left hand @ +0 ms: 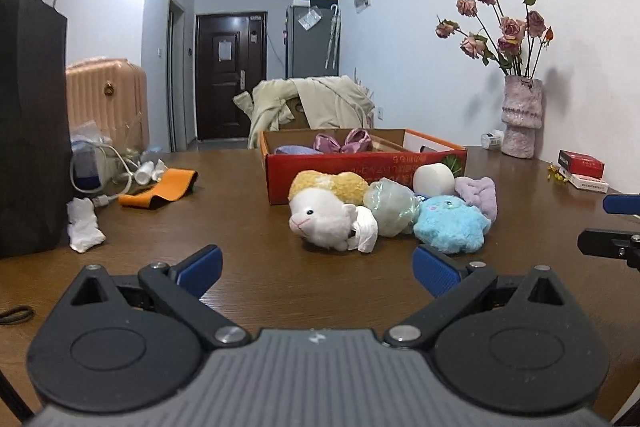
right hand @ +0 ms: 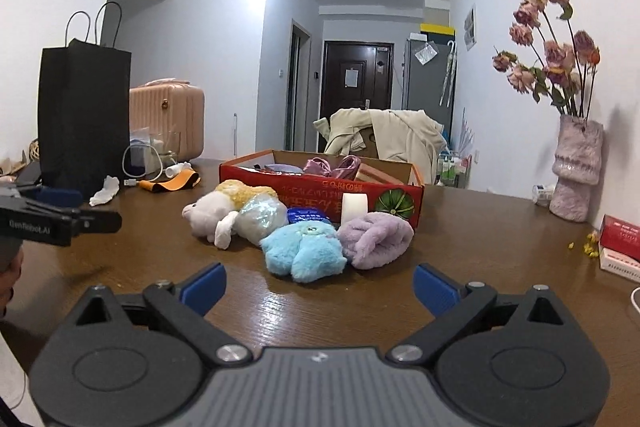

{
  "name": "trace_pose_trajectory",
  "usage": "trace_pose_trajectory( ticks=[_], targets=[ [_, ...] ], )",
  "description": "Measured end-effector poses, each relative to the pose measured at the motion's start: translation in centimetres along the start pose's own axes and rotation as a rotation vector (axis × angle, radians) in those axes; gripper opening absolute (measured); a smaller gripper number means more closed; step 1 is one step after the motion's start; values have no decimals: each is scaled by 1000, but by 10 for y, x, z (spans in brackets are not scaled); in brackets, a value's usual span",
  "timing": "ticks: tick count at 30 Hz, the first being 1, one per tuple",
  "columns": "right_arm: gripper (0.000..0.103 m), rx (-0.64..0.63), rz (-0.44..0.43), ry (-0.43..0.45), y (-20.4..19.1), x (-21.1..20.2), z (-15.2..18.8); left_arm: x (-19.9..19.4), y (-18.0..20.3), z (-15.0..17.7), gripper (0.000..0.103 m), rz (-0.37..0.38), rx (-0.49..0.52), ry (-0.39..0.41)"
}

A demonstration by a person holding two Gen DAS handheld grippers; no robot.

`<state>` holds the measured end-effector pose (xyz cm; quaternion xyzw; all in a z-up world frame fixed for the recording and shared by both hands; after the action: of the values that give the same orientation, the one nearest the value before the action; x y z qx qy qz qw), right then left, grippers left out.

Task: Organize soft objects
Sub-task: 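Move both grippers back to the remaining pile, then grasp the white cloth with the left gripper while the right gripper grasps the clear plastic bag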

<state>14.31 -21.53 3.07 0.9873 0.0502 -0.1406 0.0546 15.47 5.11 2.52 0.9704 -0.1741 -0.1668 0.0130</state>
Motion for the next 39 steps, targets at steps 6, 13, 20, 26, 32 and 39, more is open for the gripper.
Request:
trace_pose_trajectory(
  ticks=[6,13,20,26,32,39],
  targets=[
    [98,-39,-76,-28,-3,46,-32,54,-7,-13,100,64,-50,-146],
    [76,-65,-192,-130,-25,127,-64,127,5,-23,49,150,-31,-319],
    [64,-148,-271,-182,-59,193,-68,163,7,-25,41,100,127,-316],
    [28,-111,-358,-253,-65,218,-51,173,-16,-18,15,140,29,-307],
    [17,-102,-344,-226,-64,217,-50,174,-24,-20,14,184,-17,-299],
    [13,-76,-330,-155,-57,205,-61,164,-14,-25,13,175,42,-242]
  ],
)
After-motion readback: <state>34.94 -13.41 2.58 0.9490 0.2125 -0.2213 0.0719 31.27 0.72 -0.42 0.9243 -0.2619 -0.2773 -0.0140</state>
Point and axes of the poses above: each gripper's, at about its wrist camera, not at the fingertips, and x roughly the way its jaws point, y to its right, z to its underside, the point moved 4 cm from there along x, roughly the way its jaws point, and after that the axes turned 13 degrees about z, right-handed, at the moved point
